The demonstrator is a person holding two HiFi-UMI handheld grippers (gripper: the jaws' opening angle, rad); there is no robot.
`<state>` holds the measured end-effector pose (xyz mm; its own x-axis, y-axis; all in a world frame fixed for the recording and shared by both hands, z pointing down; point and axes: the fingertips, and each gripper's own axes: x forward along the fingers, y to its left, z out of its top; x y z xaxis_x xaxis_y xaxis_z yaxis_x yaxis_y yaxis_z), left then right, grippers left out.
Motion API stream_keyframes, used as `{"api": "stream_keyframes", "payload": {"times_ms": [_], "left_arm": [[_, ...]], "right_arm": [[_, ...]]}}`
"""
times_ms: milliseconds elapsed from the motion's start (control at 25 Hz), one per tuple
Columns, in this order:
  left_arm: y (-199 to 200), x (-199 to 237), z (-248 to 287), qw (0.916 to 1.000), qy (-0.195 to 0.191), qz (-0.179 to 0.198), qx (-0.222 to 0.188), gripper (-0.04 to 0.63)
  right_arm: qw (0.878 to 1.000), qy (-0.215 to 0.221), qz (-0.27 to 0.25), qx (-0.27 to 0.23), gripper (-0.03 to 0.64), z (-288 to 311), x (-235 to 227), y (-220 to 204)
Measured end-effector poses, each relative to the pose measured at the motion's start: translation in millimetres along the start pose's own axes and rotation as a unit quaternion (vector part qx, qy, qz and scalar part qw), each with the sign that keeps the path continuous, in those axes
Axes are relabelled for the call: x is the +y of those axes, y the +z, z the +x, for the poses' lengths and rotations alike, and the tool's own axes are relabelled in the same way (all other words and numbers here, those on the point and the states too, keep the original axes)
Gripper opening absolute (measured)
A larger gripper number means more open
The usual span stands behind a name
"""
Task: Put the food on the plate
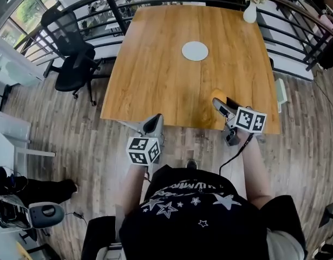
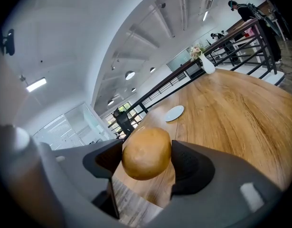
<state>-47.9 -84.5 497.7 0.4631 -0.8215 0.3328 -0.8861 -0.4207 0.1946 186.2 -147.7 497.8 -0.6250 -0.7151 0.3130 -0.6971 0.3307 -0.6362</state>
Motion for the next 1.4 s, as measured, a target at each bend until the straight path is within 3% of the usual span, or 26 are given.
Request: {"api": "stream_keyframes", "payload": {"times_ms": [440,1000,1400], "left_arm": [[3.3,10.9,26.1,0.9997,0.014,-0.018,0.004,0.002],[49.8,52.7,124.3,0.9991,-0.042,-0.005,0.01,0.002],[90.1,83.5,180.1,0.998,-0.061,0.009,0.011,0.002]], "right_arm": [[1.0,-0.008,0.006,0.006,0.327,20.0,-22.8,18.2],[0.998,-0.063,0.01,-0.024,0.328,65.0,-64.5,78.0],[0.995,-0.089,0.009,-0.044,0.327,104.4,-91.3,131.8]]}}
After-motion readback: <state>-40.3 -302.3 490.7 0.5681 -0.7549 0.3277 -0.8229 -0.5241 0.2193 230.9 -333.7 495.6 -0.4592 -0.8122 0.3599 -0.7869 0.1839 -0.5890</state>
